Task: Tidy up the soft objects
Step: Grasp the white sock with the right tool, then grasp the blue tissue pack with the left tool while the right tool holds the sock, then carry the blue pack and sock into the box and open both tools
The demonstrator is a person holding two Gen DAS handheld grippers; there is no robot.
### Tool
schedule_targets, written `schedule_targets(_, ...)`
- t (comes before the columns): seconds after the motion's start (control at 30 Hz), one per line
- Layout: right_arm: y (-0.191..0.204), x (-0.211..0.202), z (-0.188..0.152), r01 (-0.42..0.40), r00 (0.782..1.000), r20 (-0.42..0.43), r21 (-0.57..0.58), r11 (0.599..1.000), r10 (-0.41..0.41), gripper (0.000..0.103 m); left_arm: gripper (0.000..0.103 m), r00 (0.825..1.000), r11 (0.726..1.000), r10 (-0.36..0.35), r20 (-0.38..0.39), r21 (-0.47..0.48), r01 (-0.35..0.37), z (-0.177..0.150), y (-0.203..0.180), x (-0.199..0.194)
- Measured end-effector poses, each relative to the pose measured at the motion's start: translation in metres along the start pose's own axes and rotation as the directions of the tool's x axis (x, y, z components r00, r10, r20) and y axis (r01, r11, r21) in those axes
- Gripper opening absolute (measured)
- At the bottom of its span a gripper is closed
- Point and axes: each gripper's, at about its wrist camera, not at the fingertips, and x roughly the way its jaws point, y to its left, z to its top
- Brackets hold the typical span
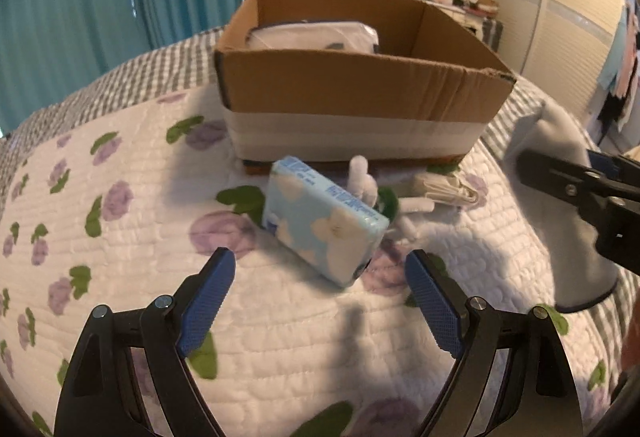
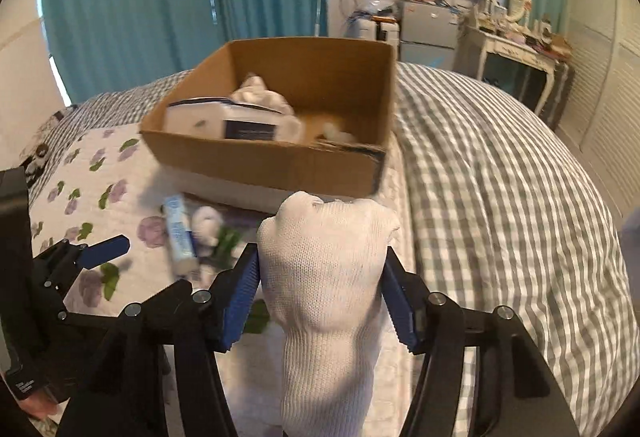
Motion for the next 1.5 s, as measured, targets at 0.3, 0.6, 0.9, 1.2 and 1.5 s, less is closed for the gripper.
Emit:
schedule_targets(0.3, -0.029, 0.008, -0.003, -0.028, 1.000, -0.007, 0.089, 0.996, 0.029, 0.059, 0.073, 0.999, 0.999, 0.032, -0.027, -0.009, -0.032, 0.008, 0.004, 0.026)
schedule_targets(0.6, -0.018, 0.013, -0.006, -0.042, 0.999, -0.026, 0.067, 0.997, 0.044, 0.059, 0.029, 0.998, 0.998, -0.056, -0.022, 0.006, 0.056, 0.004, 0.007, 0.017)
schedule_targets(0.9, -0.009, -0.007, -0.019, -0.070, 0.997, -0.030, 0.084, 0.994, 0.073, 0.059, 0.018, 0.993, 0.994, -0.113, 0.028, 0.019, 0.112, -0.005, 0.027, -0.040)
schedule_targets(1.2, 0.007, -0.078, -0.015, -0.078, 0.996, 0.051, 0.074, 0.994, 0.074, 0.059, 0.017, 0.976, 0.987, -0.158, 0.149, 0.058, 0.151, 0.008, 0.023, -0.116)
schedule_targets(1.5, 0.028, -0.156, 0.031, -0.094, 0.977, 0.194, 0.032, 0.995, 0.086, 0.059, 0.017, 0.945, 0.981, -0.183, 0.270, 0.117, 0.157, 0.047, 0.032, -0.179)
